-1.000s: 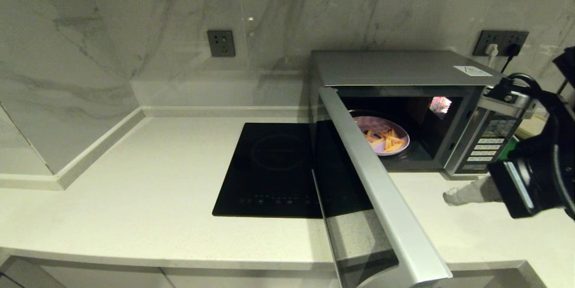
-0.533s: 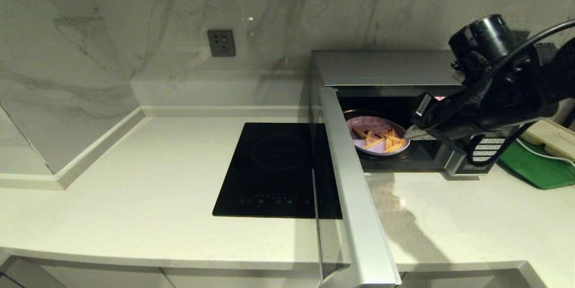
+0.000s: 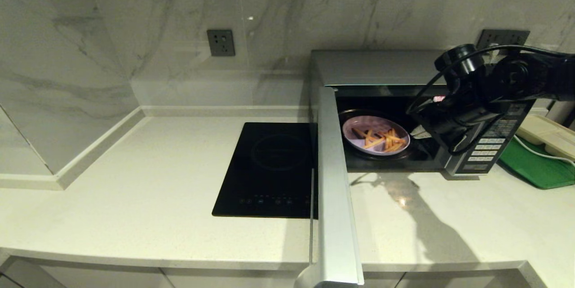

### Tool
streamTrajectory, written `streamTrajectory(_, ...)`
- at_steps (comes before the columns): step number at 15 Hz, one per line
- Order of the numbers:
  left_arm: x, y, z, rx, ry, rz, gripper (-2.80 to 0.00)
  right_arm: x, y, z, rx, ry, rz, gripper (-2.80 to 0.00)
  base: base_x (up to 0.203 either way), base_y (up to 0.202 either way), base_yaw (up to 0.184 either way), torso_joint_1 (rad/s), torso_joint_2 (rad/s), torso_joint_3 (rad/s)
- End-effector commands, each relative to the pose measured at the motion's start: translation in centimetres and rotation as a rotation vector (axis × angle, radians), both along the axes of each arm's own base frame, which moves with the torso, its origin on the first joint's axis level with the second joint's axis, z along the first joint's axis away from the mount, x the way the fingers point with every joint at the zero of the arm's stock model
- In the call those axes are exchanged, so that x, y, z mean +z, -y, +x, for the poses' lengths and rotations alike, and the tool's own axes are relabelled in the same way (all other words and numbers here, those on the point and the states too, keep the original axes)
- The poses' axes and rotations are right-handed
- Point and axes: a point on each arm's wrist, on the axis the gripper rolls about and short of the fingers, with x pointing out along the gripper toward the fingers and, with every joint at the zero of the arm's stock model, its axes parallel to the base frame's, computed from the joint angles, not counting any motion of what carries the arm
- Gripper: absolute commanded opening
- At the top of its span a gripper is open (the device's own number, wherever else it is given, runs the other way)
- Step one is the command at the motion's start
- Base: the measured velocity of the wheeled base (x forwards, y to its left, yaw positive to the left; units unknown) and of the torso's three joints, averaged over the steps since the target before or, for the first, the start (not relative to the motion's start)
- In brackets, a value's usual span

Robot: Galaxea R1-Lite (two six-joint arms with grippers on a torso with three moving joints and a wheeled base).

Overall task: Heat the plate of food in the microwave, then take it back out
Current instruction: Open the microwave oven, then take the plate out of the microwave

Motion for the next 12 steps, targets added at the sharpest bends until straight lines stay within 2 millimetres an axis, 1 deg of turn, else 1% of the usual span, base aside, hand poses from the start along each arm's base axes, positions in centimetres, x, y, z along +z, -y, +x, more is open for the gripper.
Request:
streamTrajectory(1,0.00,0.00,0.00,0.001,0.001,-0.001,-2.80,-2.58,0.87,1.77,-0.032,-0.058,-0.003,-2.80,0.000,0.000,0.000,0.000,0.00,0.000)
streamTrajectory(2,0.00,0.00,0.00,0.001,0.001,-0.001,-2.80,-3.08,0.97,1.97,-0.036,-0.071,-0.004,-2.80,0.000,0.000,0.000,0.000,0.00,0.000)
streamTrajectory(3,0.00,0.00,0.00,0.001,0.001,-0.001,-2.80,-3.25,0.96,1.95,-0.035,-0.078,0.000,0.00,0.000,0.000,0.000,0.000,0.00,0.000)
streamTrajectory(9,0.00,0.00,0.00,0.001,0.001,-0.001,-2.80,-3.15,0.85,1.85,-0.015,-0.080,0.026,0.00,0.000,0.000,0.000,0.000,0.00,0.000)
streamTrajectory(12,0.00,0.00,0.00,0.001,0.001,-0.001,-2.80,-3.17,0.58,1.83,0.005,-0.088,0.081,0.00,0.000,0.000,0.000,0.000,0.00,0.000)
